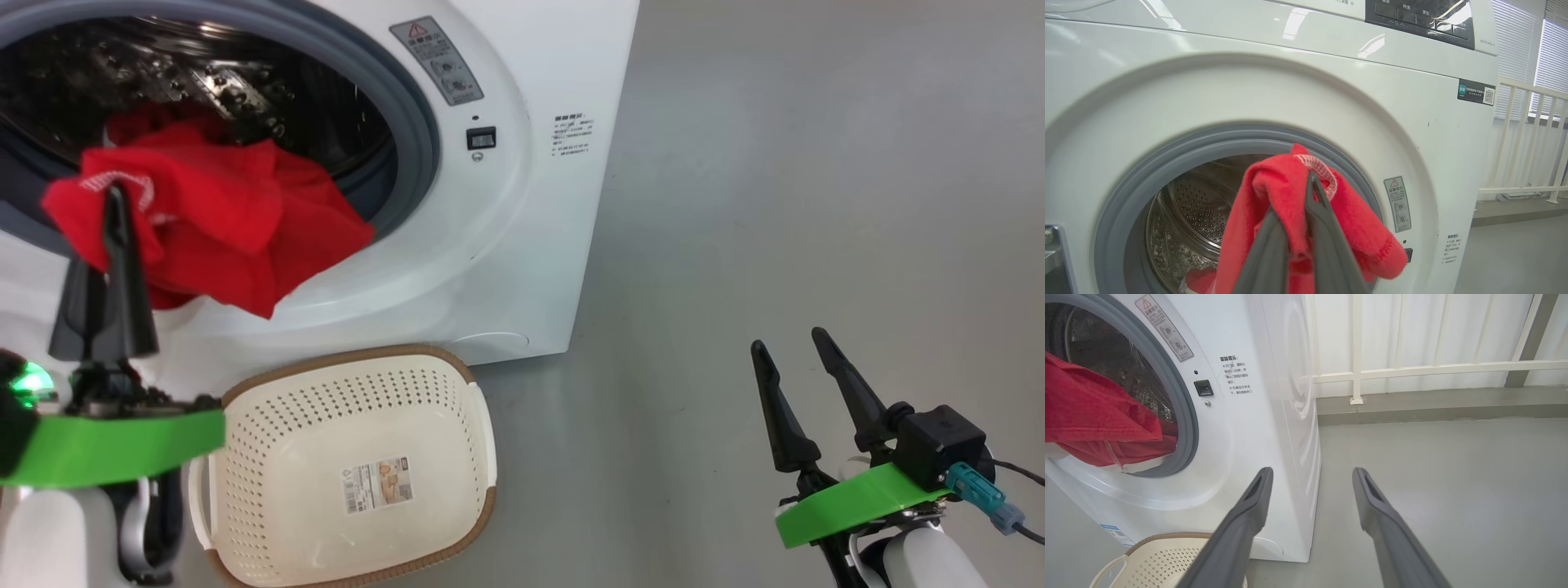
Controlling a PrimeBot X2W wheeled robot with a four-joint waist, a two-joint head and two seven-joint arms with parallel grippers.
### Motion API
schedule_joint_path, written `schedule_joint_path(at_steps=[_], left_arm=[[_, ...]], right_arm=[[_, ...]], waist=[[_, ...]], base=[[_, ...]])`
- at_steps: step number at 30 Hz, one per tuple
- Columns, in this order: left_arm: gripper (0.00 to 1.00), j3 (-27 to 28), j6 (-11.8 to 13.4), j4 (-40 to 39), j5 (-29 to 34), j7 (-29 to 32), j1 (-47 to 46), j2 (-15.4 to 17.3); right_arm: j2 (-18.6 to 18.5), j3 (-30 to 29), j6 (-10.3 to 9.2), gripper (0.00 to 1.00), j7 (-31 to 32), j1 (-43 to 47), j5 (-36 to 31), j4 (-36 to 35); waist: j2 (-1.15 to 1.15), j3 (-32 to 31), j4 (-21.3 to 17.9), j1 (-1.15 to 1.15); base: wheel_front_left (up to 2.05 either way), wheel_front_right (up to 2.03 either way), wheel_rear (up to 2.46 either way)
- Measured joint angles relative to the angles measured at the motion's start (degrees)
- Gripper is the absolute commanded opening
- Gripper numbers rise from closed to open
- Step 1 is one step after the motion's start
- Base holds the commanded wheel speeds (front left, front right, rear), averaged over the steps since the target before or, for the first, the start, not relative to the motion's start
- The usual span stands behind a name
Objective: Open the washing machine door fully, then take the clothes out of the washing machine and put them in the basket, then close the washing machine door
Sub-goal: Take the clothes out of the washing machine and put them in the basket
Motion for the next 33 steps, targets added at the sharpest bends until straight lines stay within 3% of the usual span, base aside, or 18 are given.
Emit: schedule_joint_path(at_steps=[6,17,33], left_arm=[[0.0,-1.1,0.0,1.6,0.3,-0.1,3.3,-1.3],[0.0,-2.9,0.0,15.0,0.7,-0.1,5.1,-1.9],[0.0,-10.3,0.0,39.6,3.1,0.0,-4.6,2.2]], right_arm=[[0.0,0.0,0.0,1.0,0.0,0.0,0.0,-0.3],[0.0,0.3,0.0,1.0,0.0,-2.2,0.0,-1.1],[0.0,2.8,0.0,1.0,0.0,-6.9,0.4,-1.8]], waist=[[0.0,1.3,0.1,0.0],[0.0,5.5,0.0,0.0],[0.0,13.8,-1.8,0.0]], base=[[0.0,0.0,0.0],[0.0,0.0,0.0],[0.0,0.0,0.0]])
